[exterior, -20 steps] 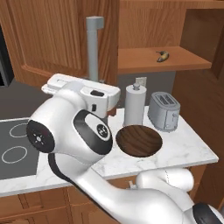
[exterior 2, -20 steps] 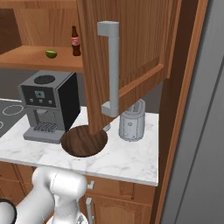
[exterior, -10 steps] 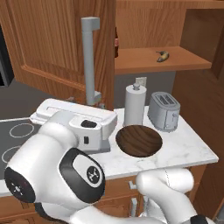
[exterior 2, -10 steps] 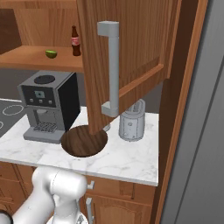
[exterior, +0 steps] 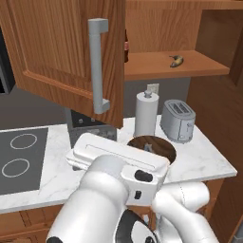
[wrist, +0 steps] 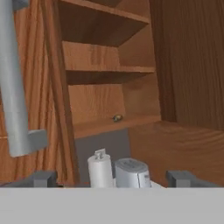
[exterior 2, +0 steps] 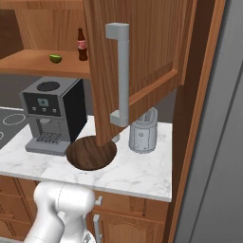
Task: Open the cabinet. Pick the kiwi and banana from the cabinet and place them into the bowl. Then close the cabinet.
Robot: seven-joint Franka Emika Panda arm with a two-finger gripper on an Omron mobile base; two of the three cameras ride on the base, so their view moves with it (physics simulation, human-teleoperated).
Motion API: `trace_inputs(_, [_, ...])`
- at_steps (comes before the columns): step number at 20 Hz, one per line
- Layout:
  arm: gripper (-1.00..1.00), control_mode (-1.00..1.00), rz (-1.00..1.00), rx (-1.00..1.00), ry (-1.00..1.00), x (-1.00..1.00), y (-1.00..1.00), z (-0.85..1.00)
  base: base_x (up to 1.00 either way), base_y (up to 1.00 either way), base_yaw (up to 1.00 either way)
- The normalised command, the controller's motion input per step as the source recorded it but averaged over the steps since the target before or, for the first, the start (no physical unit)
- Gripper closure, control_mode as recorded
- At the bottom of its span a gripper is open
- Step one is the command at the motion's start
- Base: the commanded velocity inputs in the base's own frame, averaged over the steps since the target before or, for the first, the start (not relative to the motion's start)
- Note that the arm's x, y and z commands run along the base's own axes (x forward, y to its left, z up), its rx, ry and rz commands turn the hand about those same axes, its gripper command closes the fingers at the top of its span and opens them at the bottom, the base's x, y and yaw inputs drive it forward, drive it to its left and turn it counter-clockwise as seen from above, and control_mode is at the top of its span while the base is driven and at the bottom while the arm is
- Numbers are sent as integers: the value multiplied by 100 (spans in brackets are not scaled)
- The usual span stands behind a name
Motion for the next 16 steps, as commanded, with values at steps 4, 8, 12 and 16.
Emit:
trace_inputs(4, [-100,-100,6,32,0,-11,-100,19,0,0,0])
trace_inputs(8, [-100,-100,23,28,0,0,-90,23,0,0,0])
trace_inputs(12, [-100,-100,32,26,4,0,-71,18,0,0,0])
trace_inputs(16, [-100,-100,36,27,16,5,-39,4,0,0,0])
